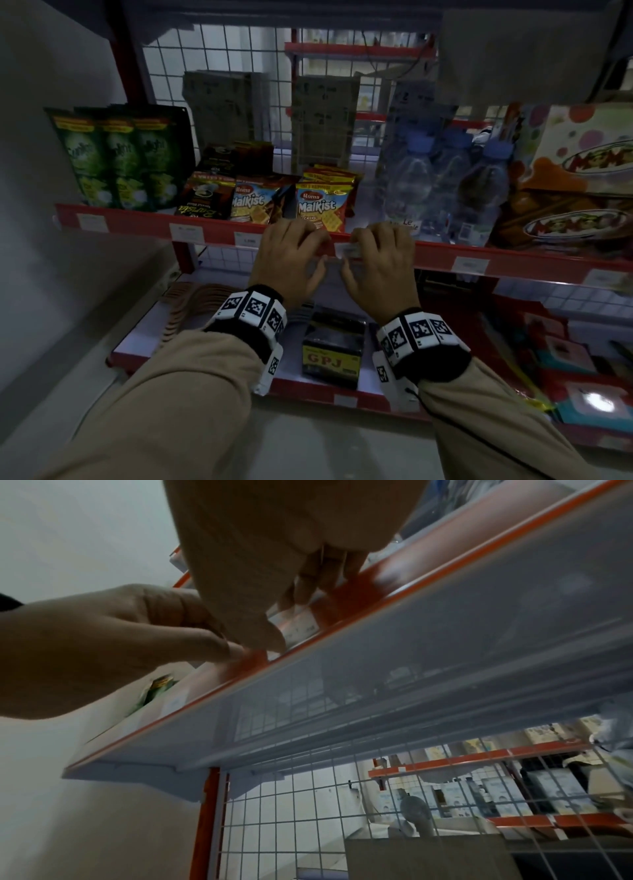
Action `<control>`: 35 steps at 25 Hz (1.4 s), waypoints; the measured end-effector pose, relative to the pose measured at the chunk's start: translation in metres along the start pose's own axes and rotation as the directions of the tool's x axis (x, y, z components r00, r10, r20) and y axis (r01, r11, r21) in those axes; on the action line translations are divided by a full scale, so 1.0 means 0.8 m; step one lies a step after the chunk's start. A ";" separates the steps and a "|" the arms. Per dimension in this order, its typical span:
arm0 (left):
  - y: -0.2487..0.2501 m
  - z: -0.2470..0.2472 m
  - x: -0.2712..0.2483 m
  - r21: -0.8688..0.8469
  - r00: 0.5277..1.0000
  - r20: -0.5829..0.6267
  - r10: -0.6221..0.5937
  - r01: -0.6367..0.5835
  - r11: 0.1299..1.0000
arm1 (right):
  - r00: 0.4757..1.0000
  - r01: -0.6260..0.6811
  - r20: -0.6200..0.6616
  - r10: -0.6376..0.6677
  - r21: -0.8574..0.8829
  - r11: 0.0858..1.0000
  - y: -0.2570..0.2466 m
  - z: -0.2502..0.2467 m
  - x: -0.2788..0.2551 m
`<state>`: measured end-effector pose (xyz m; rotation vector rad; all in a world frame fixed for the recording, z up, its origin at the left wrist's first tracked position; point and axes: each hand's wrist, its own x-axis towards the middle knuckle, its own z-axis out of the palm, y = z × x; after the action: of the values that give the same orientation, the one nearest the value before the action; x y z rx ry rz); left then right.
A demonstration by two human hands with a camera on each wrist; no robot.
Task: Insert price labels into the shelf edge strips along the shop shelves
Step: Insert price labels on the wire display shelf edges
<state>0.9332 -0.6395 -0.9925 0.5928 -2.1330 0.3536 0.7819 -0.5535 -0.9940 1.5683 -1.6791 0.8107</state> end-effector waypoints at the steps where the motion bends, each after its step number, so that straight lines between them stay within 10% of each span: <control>1: 0.002 -0.001 0.003 -0.016 1.000 0.011 -0.011 0.011 1.000 | 1.000 0.023 0.010 -0.023 0.033 0.999 0.001 0.000 0.000; 23: -0.002 0.009 -0.007 -0.166 0.999 0.030 -0.016 0.021 0.986 | 0.996 -0.026 0.082 0.025 0.014 1.000 -0.011 -0.019 0.008; 30: -0.024 -0.006 0.006 -0.238 0.995 0.069 0.066 -0.048 0.970 | 0.935 -0.263 0.278 0.220 0.129 0.956 -0.012 -0.038 0.044; 35: -0.032 -0.016 0.026 -0.254 0.987 0.150 0.058 -0.018 0.967 | 0.844 -0.534 0.339 0.416 0.461 0.709 -0.018 -0.043 0.073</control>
<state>0.9452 -0.6611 -0.9670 0.4438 -2.2966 0.0543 0.7967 -0.5597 -0.9268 1.6258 -2.1978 1.5529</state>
